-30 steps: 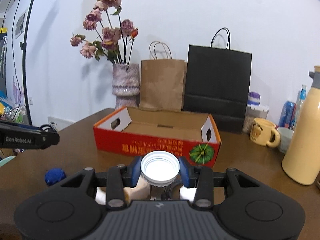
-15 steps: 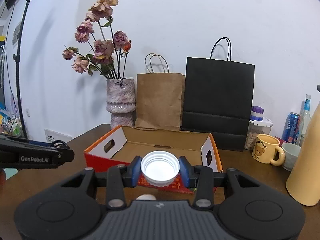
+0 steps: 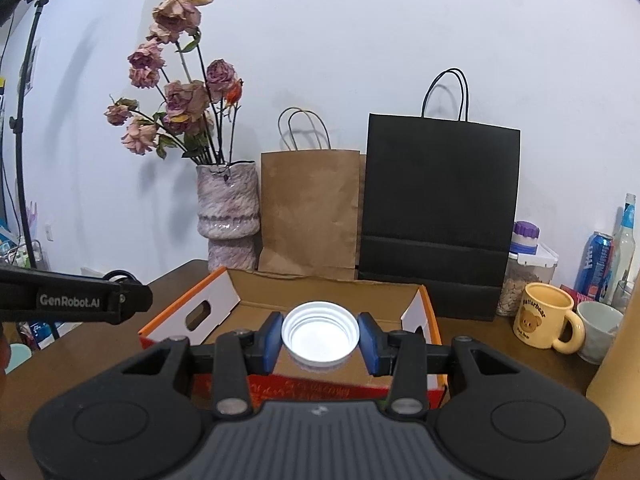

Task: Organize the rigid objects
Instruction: 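Carry the cable and white cap into the red box with both grippers, then open both grippers to drop the cable and white cap in the box, then withdraw both grippers from the box back toward the remaining items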

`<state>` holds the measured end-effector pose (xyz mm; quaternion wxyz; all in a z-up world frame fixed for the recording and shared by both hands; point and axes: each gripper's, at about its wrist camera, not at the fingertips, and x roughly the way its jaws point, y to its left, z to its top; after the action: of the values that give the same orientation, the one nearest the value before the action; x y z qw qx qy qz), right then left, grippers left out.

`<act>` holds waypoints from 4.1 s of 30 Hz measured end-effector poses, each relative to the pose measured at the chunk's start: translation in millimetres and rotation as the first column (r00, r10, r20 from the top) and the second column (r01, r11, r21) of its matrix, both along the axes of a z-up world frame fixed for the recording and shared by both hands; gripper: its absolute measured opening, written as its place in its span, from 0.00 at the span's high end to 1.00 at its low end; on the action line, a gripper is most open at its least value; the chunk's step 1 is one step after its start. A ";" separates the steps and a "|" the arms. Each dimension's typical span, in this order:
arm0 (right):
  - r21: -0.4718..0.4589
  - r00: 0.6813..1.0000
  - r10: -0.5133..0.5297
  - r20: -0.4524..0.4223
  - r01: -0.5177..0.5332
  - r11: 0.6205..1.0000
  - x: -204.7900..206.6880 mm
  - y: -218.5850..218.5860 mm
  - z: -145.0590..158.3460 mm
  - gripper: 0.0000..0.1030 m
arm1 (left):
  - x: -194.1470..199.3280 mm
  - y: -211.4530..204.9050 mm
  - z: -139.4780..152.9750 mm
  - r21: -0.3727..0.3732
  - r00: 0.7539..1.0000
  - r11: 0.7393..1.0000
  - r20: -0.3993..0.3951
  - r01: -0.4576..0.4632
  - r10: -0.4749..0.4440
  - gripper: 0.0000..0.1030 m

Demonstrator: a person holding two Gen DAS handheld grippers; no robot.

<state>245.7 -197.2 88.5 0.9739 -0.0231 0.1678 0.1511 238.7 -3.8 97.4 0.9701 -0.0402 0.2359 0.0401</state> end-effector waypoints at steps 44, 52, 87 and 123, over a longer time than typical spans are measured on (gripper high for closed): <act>-0.056 0.983 0.009 -0.183 -0.019 0.998 162.5 19.7 -57.3 0.62 | 158.8 19.3 -72.8 -0.013 0.985 0.997 -0.158 -0.077 0.074 0.57; -0.064 0.977 -0.011 -0.212 -0.002 0.998 168.9 19.8 -68.2 0.62 | 158.0 17.7 -74.8 0.015 0.987 0.997 -0.143 -0.074 0.076 0.57; -0.123 0.978 -0.056 -0.202 0.032 0.992 169.1 22.8 -68.0 0.00 | 149.3 8.0 -61.3 0.034 0.994 0.998 -0.099 -0.048 0.052 0.00; -0.098 0.995 -0.100 0.008 0.100 0.990 41.9 -16.3 -19.1 0.00 | 26.0 32.9 -2.0 0.017 0.997 1.000 0.076 0.000 -0.001 0.00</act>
<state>287.6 -213.6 69.4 0.9781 -0.0629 0.1747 0.0935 264.7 29.1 95.4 0.9787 -0.0336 0.1986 0.0404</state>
